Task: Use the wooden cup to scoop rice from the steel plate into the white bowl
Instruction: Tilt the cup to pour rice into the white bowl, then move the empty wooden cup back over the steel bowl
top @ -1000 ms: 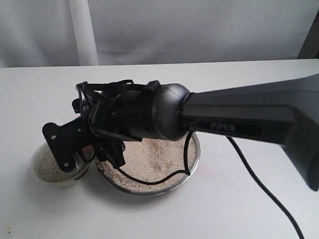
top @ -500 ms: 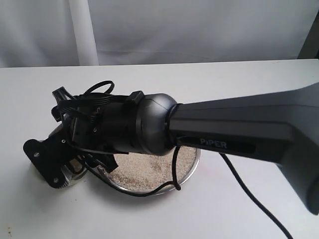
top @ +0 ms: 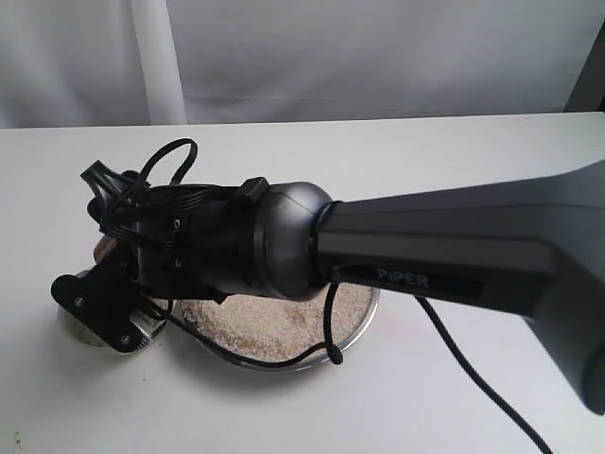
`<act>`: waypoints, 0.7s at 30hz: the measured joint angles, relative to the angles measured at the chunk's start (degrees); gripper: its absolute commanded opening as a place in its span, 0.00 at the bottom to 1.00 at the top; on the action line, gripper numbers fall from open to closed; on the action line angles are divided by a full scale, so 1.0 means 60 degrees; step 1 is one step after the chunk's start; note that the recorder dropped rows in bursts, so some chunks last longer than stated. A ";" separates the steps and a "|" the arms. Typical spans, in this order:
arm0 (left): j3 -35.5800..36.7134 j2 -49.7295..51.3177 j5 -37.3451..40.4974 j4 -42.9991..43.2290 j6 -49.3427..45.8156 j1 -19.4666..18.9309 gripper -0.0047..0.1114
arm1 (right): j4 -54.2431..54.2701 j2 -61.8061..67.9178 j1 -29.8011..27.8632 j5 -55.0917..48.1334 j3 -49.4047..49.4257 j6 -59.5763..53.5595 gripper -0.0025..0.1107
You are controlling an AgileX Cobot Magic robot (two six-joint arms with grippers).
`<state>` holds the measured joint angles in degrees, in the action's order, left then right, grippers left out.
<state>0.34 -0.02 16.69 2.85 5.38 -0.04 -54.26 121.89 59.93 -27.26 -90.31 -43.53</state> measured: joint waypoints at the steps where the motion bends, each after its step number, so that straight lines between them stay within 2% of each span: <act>1: 0.0000 0.0000 0.0000 0.0000 0.0000 0.0000 0.04 | -0.0074 0.0000 0.0000 -0.0015 0.0000 0.0000 0.05; 10: 0.0000 0.0000 0.0000 0.0000 0.0000 0.0000 0.04 | -0.0241 0.0000 0.0110 -0.0077 0.0000 0.0253 0.05; 15: 0.0000 0.0000 0.0000 0.0000 0.0000 0.0000 0.04 | 0.0734 -0.0222 0.0092 -0.0099 0.0000 0.1710 0.05; 21: 0.0000 0.0000 0.0000 0.0000 0.0000 0.0000 0.04 | 0.1562 -0.1521 -0.0207 -0.0100 0.0085 0.4079 0.05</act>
<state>0.34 -0.02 16.69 2.85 5.38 -0.04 -44.88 112.76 58.69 -27.86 -89.80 -19.05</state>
